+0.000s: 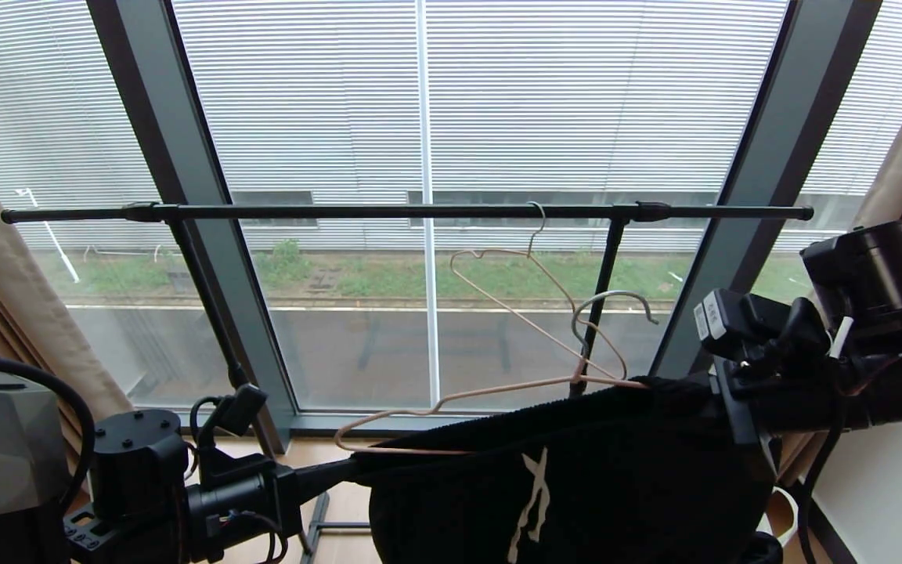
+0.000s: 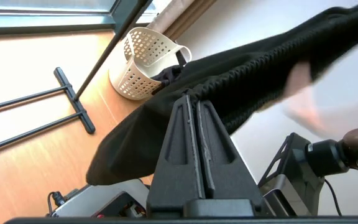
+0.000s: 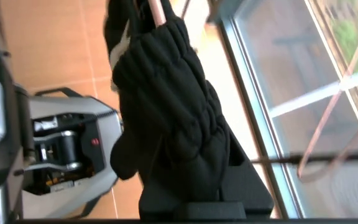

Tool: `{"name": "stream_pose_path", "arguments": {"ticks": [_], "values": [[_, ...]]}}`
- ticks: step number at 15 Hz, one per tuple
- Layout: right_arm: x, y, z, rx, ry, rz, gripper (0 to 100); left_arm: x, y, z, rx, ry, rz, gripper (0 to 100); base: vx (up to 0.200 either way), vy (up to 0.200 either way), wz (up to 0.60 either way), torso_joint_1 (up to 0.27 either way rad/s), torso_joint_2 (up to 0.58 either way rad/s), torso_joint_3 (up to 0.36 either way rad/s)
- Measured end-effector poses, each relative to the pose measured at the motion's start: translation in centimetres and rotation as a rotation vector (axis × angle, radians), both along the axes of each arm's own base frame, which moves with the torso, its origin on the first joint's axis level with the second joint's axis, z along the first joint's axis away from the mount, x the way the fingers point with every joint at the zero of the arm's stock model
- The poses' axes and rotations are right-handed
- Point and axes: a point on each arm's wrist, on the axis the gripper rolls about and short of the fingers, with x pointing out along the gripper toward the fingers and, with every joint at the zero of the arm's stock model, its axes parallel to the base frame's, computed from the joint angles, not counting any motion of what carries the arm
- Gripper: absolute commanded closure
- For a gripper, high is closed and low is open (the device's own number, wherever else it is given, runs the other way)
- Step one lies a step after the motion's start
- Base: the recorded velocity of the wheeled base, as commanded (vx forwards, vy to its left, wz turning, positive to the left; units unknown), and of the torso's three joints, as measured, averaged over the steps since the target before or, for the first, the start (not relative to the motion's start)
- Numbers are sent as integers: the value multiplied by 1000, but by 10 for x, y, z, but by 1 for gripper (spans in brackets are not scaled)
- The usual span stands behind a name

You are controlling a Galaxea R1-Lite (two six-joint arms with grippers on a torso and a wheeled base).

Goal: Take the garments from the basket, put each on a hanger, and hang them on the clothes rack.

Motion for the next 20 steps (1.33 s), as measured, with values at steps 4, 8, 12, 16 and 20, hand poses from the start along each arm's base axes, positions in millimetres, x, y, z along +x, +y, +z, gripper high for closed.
{"name": "stream_pose_path", "arguments": {"ticks": [4,8,12,16,20], "values": [[-2,-9,-9,-98,-7,-84,100,0,0,2,-2,-8,1,100,0,0,0,0,0,0],[-5,-10,-18,-170,-2,-114,100,-1,1,4,-5,-18,2,100,0,0,0,0,0,0],[-10,-7,-27,-215,14,-113,100,-2,1,8,-2,-45,-1,100,0,0,0,0,0,0],[-10,-4,-29,-192,-14,-116,100,3,-3,32,-26,-170,-10,100,0,0,0,0,0,0],[-11,-4,-31,-186,-7,-122,100,10,-9,50,99,-25,-42,100,0,0,0,0,0,0]]}}
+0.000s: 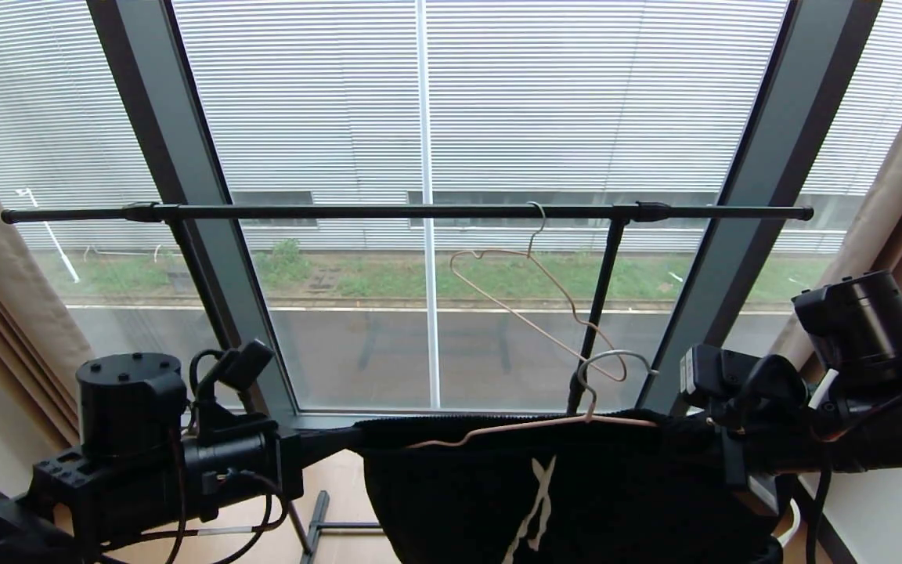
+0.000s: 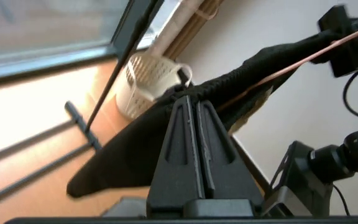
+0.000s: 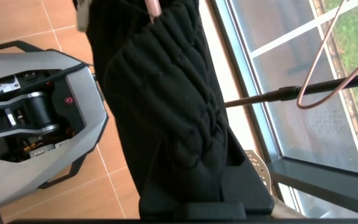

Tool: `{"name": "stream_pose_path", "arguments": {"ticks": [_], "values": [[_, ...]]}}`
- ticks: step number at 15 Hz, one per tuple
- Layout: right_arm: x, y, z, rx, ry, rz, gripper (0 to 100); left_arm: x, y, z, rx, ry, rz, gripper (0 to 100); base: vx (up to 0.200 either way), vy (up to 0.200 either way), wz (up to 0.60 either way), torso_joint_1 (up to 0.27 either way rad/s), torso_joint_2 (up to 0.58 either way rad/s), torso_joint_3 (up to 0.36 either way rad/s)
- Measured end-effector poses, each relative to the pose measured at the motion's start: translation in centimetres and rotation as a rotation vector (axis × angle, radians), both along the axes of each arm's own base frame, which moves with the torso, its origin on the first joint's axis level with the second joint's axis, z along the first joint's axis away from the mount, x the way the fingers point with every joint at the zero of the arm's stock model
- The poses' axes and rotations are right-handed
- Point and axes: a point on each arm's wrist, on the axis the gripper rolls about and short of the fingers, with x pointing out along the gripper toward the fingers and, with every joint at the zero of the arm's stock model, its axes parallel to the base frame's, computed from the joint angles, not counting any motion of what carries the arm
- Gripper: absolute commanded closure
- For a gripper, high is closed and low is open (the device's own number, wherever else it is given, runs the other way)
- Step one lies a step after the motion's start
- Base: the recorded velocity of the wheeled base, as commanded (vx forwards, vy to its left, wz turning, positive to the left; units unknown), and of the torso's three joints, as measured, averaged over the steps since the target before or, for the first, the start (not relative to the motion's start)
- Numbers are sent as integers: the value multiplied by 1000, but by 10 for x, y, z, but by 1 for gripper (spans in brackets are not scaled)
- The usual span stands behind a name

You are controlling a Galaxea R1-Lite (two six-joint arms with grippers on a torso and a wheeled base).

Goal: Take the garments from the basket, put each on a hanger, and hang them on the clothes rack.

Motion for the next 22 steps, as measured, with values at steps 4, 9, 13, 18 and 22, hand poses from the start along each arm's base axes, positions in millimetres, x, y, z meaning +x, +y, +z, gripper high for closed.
{"name": "stream_pose_path", "arguments": {"ticks": [4,9,13,18,22], "values": [[1,3,2,20,14,-16,100,7,-24,68,207,-4,-5,100,0,0,0,0,0,0],[4,5,-1,74,73,-89,100,-2,-65,119,317,-110,-27,100,0,0,0,0,0,0],[14,9,1,161,60,-170,100,3,-83,123,352,-124,-13,100,0,0,0,0,0,0],[13,23,-6,152,93,-130,100,8,-100,126,343,-139,-44,100,0,0,0,0,0,0],[18,33,-11,196,125,-156,100,8,-110,134,322,-169,-62,100,0,0,0,0,0,0]]}}
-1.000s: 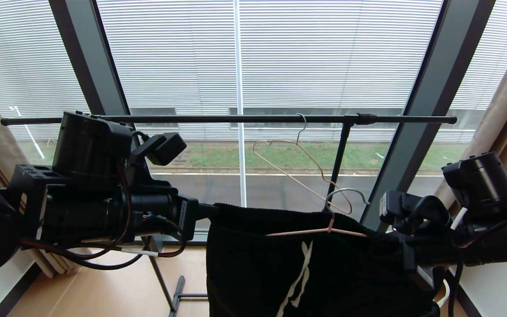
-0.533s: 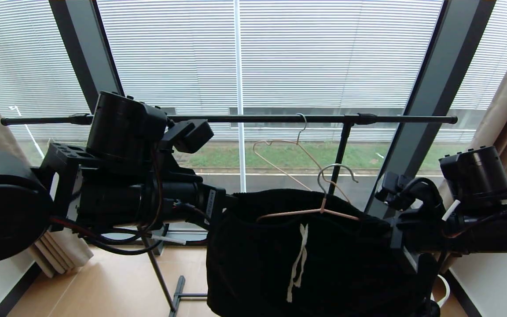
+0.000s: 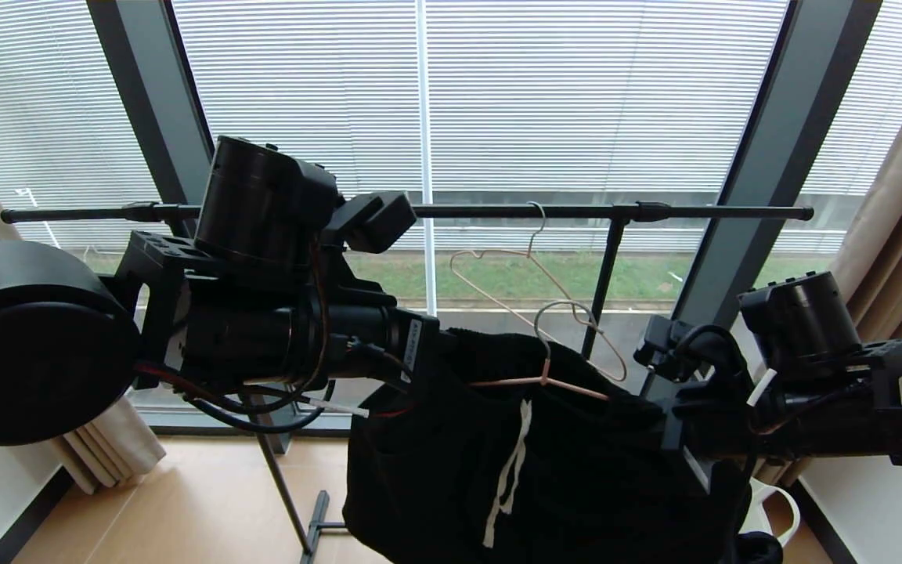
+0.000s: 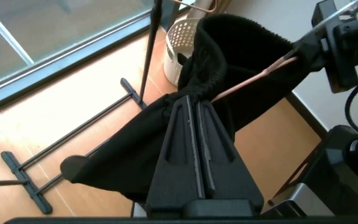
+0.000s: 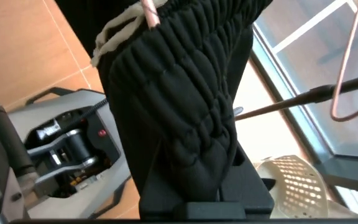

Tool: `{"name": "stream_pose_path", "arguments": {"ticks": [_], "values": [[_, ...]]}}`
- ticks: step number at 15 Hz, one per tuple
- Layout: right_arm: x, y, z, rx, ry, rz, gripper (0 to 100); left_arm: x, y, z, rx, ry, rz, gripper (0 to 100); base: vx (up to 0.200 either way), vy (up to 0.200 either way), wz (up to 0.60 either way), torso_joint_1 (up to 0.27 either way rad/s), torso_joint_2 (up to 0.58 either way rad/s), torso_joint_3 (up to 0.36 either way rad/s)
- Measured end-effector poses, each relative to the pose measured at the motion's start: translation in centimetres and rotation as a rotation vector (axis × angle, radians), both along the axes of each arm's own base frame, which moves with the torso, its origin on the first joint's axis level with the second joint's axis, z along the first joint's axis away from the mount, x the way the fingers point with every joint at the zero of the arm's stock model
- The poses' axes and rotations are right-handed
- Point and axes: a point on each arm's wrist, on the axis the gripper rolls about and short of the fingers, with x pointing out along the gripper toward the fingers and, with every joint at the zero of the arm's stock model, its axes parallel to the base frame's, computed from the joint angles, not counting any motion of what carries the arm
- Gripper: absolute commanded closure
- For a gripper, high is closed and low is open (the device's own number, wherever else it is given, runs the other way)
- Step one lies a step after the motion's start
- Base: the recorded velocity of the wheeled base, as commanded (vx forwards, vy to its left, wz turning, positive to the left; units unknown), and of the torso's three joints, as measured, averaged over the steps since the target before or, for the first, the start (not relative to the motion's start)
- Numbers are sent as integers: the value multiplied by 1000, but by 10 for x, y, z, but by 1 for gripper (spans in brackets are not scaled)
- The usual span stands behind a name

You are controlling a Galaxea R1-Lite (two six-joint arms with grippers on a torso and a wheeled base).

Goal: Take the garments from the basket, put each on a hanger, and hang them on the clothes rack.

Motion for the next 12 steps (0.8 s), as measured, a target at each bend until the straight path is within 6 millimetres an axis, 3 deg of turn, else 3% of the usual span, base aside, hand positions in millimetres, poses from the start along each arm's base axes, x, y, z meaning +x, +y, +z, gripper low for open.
{"name": "stream_pose_path", "arguments": {"ticks": [12], "values": [[7,6,-2,171,-43,-101,100,9,-12,-4,93,-15,108,100,0,0,0,0,0,0]]}}
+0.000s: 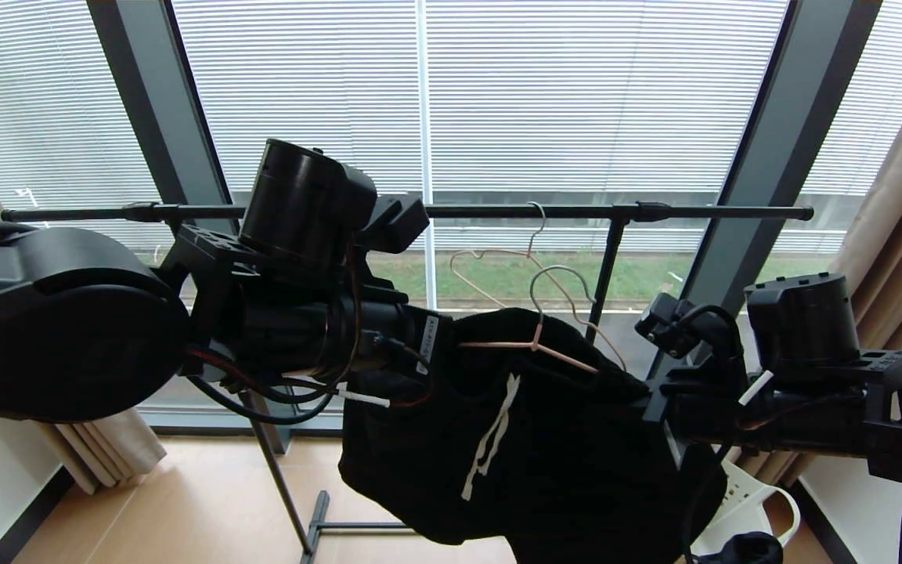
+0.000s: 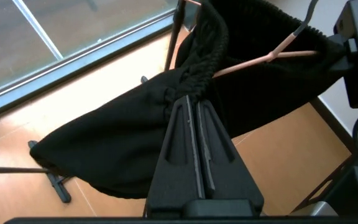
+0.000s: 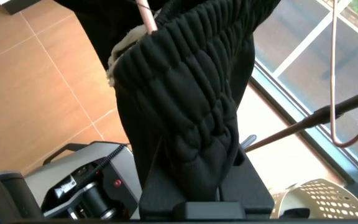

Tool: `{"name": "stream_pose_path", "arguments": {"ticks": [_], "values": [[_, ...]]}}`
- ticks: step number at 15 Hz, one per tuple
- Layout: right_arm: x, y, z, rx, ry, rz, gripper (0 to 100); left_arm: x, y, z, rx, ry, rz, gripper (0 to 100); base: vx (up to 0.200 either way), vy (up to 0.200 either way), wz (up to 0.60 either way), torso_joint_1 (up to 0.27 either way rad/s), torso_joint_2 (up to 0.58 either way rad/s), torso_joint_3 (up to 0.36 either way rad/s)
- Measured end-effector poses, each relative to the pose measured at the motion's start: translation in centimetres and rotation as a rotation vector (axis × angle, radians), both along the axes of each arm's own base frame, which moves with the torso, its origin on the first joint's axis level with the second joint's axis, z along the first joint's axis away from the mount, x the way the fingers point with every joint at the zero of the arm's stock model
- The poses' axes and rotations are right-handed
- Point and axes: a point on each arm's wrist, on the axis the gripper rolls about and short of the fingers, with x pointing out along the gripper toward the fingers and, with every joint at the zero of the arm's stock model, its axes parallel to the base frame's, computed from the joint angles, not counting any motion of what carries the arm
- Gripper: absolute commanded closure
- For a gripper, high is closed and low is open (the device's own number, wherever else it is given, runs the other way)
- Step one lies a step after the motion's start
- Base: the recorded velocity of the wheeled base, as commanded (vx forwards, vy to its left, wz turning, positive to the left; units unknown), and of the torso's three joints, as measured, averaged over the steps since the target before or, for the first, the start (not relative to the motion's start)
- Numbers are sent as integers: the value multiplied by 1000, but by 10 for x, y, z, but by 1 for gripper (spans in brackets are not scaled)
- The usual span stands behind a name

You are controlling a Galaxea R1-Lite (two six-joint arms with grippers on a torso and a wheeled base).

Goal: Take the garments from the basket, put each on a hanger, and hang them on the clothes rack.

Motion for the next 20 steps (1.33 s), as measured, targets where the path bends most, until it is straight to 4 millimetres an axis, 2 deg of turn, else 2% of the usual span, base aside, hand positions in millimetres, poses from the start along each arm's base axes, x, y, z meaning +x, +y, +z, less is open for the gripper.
{"name": "stream_pose_path", "arguments": {"ticks": [6,13,14,20], "values": [[5,3,9,111,-2,-60,100,-7,-10,-2,28,-16,-53,100,0,0,0,0,0,0],[-1,2,7,173,-68,-5,100,-4,-14,-10,48,-3,-53,100,0,0,0,0,0,0],[-2,1,6,177,-71,-1,100,-3,-15,-12,53,0,-49,0,0,0,0,0,0,0],[-8,0,0,197,-74,41,100,1,-18,-15,65,-4,-32,0,0,0,0,0,0,0]]}}
